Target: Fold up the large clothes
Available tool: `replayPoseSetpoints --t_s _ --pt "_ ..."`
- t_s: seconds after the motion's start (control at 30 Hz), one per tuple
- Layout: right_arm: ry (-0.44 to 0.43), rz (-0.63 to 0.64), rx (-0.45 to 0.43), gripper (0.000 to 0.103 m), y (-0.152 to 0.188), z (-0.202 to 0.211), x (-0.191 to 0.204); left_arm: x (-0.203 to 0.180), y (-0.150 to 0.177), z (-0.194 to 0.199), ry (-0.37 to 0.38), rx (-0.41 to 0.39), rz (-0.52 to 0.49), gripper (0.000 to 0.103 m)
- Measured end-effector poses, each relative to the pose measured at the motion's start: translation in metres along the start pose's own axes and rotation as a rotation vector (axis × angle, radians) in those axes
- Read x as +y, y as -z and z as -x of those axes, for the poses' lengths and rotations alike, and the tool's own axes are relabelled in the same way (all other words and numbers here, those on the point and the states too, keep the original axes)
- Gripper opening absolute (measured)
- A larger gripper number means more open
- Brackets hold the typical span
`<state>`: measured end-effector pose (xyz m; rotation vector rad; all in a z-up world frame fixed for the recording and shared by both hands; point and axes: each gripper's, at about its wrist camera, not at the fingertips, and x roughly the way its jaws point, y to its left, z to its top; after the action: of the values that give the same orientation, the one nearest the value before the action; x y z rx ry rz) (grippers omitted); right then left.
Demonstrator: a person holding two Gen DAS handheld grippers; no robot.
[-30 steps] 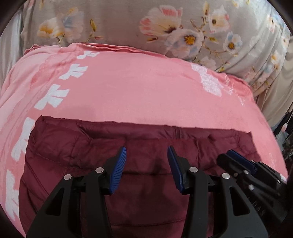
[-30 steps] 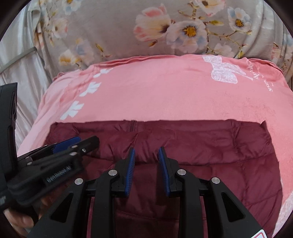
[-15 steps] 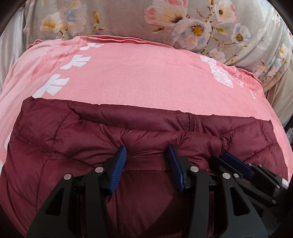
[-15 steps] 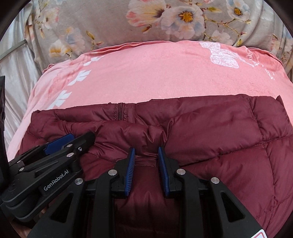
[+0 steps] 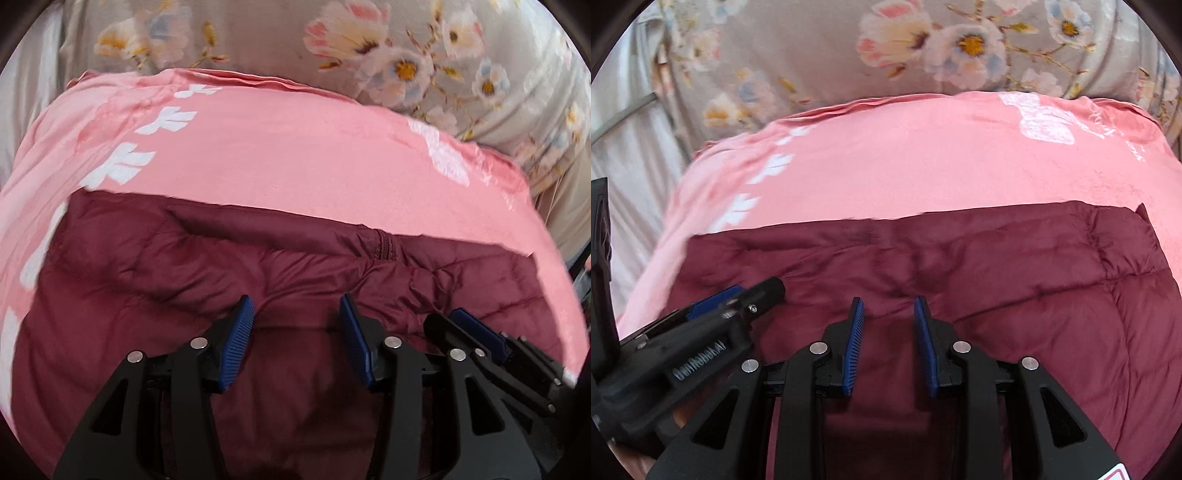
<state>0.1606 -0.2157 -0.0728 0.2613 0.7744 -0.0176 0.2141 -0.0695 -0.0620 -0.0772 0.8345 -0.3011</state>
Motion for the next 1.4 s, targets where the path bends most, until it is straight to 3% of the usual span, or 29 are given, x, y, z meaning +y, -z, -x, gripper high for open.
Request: replayPoseSetpoints --t_s 0.07,0.17,0.27,0.43,0.57,0.7,0.73,0.77,0.8,0.87,0.97,1.13,1.27,1.4 --pt "0.000 0.034 0.006 0.029 0.005 0.006 0.013 0.021 0.000 0.023 -0.009 -0.008 0.055 0.063" --pt "0.002 0.061 0.023 0.029 0.016 0.004 0.026 0.058 0.005 0.053 -0.035 -0.029 0.144 0.073" --pt "0.013 0.056 0.031 0.029 0.023 -0.003 0.030 0.108 0.014 0.076 -0.071 -0.039 0.251 0.078" --pt "0.034 0.075 0.027 0.029 0.030 -0.009 0.032 0.172 0.041 0.068 -0.050 0.045 0.390 0.080" --pt "0.044 0.091 0.013 0.029 0.036 -0.012 0.033 0.192 0.059 0.054 0.044 0.066 0.476 0.083" --pt "0.041 0.094 0.003 0.029 0.037 -0.012 0.032 0.179 0.059 0.052 0.063 0.059 0.442 0.084" --pt "0.029 0.084 0.001 0.029 0.037 -0.012 0.030 0.176 0.058 0.050 0.076 0.063 0.438 0.078" --pt "0.021 0.077 0.002 0.029 0.036 -0.012 0.029 0.170 0.058 0.049 0.093 0.066 0.427 0.060" --pt "0.014 0.073 0.002 0.029 0.036 -0.012 0.027 0.166 0.056 0.049 0.111 0.074 0.422 0.053" --pt "0.010 0.071 0.000 0.029 0.037 -0.012 0.027 0.160 0.053 0.054 0.129 0.074 0.421 0.030" --pt "0.012 0.077 0.000 0.029 0.036 -0.012 0.026 0.153 0.047 0.072 0.167 0.046 0.413 0.013" --pt "-0.014 0.065 0.008 0.028 0.033 -0.008 0.022 0.118 0.026 0.114 0.193 -0.043 0.329 0.009" --pt "-0.108 -0.021 -0.009 0.028 0.039 0.036 0.001 0.093 0.017 0.131 0.169 -0.064 0.260 0.008" --pt "-0.115 -0.028 0.025 0.023 0.059 0.068 -0.016 0.077 0.012 0.144 0.162 -0.080 0.224 0.008"
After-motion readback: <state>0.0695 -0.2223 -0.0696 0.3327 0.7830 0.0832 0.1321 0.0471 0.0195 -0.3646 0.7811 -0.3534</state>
